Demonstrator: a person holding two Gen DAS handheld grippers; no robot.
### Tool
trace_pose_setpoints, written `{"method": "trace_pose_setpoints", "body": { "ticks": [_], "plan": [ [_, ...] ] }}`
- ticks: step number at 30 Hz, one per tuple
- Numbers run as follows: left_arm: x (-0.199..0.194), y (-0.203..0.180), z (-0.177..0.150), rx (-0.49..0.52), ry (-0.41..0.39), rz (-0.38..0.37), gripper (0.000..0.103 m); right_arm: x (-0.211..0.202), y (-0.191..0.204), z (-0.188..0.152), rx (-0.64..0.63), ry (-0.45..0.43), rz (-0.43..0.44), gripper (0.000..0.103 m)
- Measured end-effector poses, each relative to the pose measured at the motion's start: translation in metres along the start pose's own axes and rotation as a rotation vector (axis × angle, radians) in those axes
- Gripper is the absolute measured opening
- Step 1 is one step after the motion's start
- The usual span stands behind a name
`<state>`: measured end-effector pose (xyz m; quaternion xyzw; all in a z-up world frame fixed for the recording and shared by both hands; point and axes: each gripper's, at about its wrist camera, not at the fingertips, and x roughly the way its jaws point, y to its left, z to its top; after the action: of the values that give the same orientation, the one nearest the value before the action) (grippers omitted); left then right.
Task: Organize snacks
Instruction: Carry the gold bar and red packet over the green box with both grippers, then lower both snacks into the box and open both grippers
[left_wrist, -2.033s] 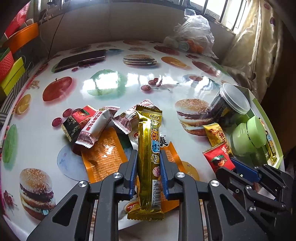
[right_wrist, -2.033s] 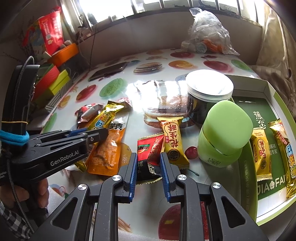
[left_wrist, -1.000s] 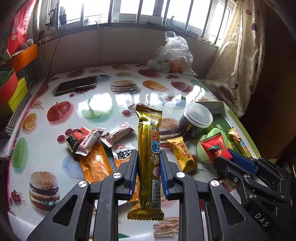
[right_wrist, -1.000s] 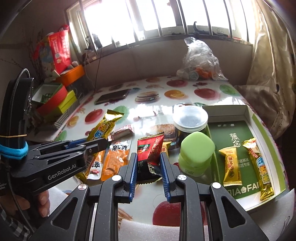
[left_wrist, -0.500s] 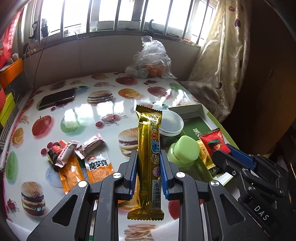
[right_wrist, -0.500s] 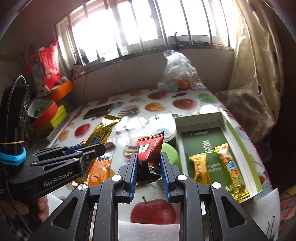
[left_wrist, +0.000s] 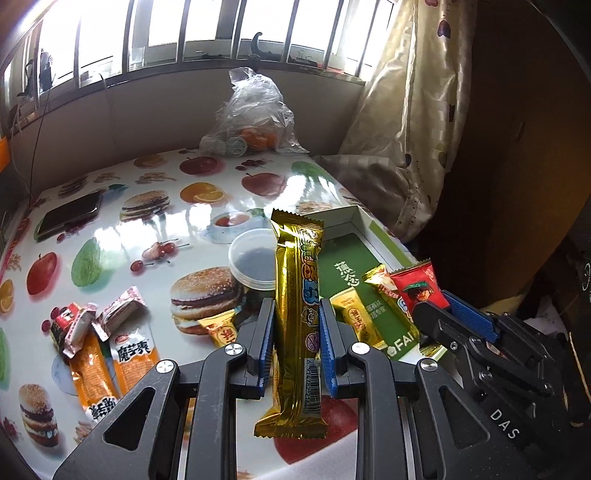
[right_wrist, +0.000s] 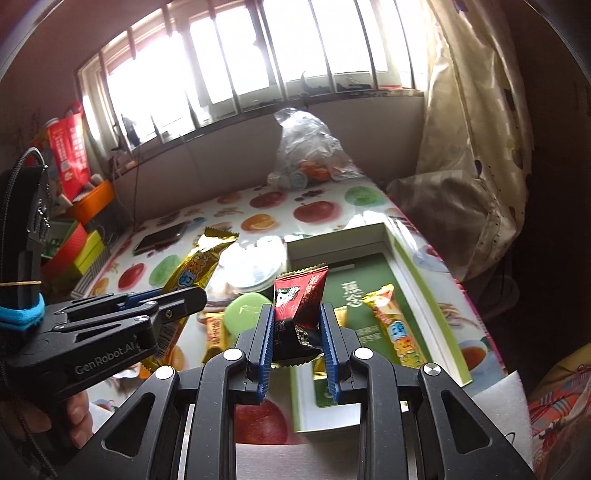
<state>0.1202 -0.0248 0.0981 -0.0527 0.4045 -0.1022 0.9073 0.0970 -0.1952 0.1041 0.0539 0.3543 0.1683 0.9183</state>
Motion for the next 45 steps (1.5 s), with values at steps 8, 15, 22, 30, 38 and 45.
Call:
{"method": "trace_pose_setpoints", "body": {
  "ticks": [8, 15, 22, 30, 38, 45],
  "plan": [
    [0.024, -0.018, 0.009, -0.017, 0.036, -0.02, 0.024, 0.015, -0.036, -0.003, 0.05, 0.028, -0.055, 0.023],
    [0.047, -0.034, 0.015, -0.013, 0.077, -0.035, 0.024, 0.034, -0.054, -0.012, 0.065, 0.081, -0.071, 0.023],
    [0.068, -0.044, 0.015, -0.003, 0.122, -0.037, 0.024, 0.049, -0.059, -0.021, 0.057, 0.12, -0.069, 0.023],
    [0.087, -0.054, 0.015, 0.003, 0.152, -0.032, 0.024, 0.057, -0.062, -0.026, 0.032, 0.141, -0.081, 0.023],
    [0.104, -0.054, 0.015, -0.016, 0.183, -0.017, 0.024, 0.059, -0.066, -0.028, 0.023, 0.15, -0.099, 0.023],
    [0.112, -0.06, 0.015, -0.001, 0.198, -0.01, 0.024, 0.061, -0.069, -0.03, 0.035, 0.161, -0.094, 0.023]
  ]
}}
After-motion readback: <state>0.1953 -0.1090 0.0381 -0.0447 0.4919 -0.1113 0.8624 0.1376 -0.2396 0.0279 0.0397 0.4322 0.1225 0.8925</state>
